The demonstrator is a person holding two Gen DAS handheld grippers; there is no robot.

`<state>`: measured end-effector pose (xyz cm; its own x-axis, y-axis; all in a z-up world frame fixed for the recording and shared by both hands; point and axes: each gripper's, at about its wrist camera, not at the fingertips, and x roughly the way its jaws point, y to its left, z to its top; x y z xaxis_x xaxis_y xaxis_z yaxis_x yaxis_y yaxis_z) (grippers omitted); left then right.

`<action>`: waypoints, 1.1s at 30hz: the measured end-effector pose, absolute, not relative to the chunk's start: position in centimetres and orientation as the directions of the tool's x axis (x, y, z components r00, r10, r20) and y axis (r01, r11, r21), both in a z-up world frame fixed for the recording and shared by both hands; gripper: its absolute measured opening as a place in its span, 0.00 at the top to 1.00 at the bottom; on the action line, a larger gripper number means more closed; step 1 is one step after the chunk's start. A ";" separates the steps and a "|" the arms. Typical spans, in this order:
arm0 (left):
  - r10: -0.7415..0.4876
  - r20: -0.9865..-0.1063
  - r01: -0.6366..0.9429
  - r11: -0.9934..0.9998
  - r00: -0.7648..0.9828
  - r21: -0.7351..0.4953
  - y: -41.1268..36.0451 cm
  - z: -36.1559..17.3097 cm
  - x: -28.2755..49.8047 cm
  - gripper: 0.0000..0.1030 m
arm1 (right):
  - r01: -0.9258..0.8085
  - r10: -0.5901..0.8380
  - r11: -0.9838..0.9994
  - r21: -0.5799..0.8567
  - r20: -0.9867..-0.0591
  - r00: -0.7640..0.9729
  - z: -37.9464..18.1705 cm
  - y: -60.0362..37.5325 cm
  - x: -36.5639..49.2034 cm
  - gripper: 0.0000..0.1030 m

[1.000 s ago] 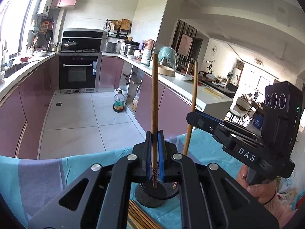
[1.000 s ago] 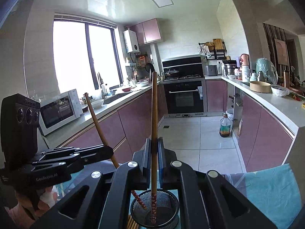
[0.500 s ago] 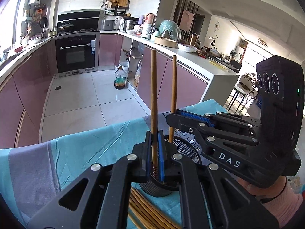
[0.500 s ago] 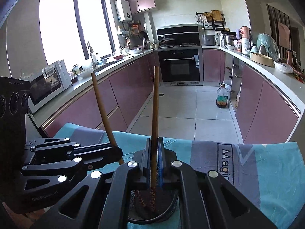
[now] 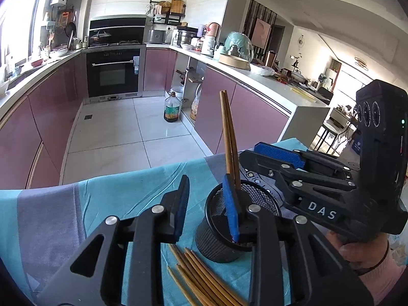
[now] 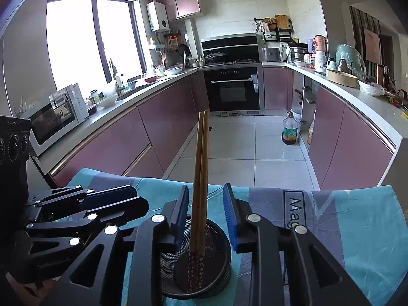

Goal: Organize utensils
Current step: 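Lower the right gripper's chopstick into the mesh cup and open it while the left gripper releases its chopstick there, then move both open grippers back down to the chopstick pile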

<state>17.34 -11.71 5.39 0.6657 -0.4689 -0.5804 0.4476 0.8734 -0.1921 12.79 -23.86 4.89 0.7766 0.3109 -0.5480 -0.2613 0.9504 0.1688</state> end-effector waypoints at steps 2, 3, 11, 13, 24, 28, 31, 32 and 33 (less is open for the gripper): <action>-0.466 -0.572 0.437 0.877 0.675 -0.197 -11.0 5.3 16.8 0.70 | -0.267 0.310 0.951 0.158 -0.536 0.785 5.2 -23.9 12.1 0.71; -0.460 -0.567 0.431 0.881 0.683 -0.195 -10.8 5.3 16.5 0.67 | -0.272 0.311 0.950 0.153 -0.530 0.789 5.4 -23.8 11.7 0.70; -0.413 -0.531 0.390 0.906 0.740 -0.161 -8.1 5.0 13.0 0.53 | -0.317 0.323 0.944 0.098 -0.485 0.813 6.2 -22.6 7.4 0.51; -0.395 -0.531 0.376 0.914 0.750 -0.150 -7.3 4.6 12.0 0.51 | -0.327 0.331 0.940 0.093 -0.478 0.814 6.3 -22.3 6.4 0.51; -0.356 -0.592 0.325 0.931 0.723 -0.163 -3.6 0.7 8.3 0.45 | -0.366 0.360 0.926 0.094 -0.511 0.780 4.2 -20.8 2.9 0.46; -0.355 -0.626 0.325 0.931 0.694 -0.168 -3.7 -1.0 7.5 0.44 | -0.363 0.361 0.925 0.112 -0.554 0.750 2.2 -20.5 2.2 0.46; -0.352 -0.655 0.321 0.931 0.669 -0.173 -3.6 -2.5 7.1 0.44 | -0.353 0.359 0.926 0.132 -0.596 0.718 0.1 -20.5 1.9 0.47; -0.352 -0.663 0.321 0.931 0.660 -0.175 -3.9 -3.0 7.0 0.44 | -0.350 0.358 0.926 0.138 -0.607 0.709 -0.5 -20.4 1.8 0.46; -0.354 -0.671 0.322 0.930 0.652 -0.177 -4.0 -3.4 7.0 0.44 | -0.348 0.358 0.926 0.144 -0.621 0.698 -1.0 -20.5 1.8 0.46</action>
